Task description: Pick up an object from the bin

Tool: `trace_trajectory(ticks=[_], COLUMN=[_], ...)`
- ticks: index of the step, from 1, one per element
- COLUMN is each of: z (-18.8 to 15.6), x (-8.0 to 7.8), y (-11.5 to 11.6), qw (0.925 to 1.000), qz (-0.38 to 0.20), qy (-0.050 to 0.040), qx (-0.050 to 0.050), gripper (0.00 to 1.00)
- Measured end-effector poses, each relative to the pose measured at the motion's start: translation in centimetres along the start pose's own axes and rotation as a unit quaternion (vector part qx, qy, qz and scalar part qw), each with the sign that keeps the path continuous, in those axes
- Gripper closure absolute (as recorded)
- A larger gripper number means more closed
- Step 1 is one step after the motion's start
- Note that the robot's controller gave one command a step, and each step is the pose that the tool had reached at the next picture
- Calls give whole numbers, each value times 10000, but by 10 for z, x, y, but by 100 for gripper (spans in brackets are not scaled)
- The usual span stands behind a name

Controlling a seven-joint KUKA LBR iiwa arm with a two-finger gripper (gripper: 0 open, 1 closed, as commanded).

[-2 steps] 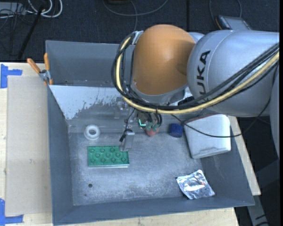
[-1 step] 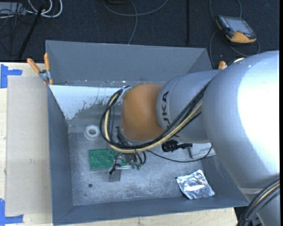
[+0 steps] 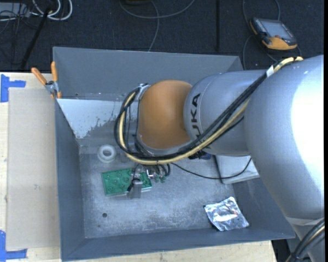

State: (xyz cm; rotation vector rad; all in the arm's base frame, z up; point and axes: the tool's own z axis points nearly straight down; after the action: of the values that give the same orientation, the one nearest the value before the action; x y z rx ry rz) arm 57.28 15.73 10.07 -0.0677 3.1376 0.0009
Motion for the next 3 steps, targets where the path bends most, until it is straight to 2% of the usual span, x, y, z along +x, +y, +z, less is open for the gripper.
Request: trace_trajectory(ticks=[1, 2, 3], z=[-10, 34, 34], x=[0, -5, -5], y=[-11, -7, -7], qw=[9992, 9998, 9998], qz=[397, 172, 187], qy=[11, 36, 39], qx=[1, 8, 8], gripper=[0, 0, 0])
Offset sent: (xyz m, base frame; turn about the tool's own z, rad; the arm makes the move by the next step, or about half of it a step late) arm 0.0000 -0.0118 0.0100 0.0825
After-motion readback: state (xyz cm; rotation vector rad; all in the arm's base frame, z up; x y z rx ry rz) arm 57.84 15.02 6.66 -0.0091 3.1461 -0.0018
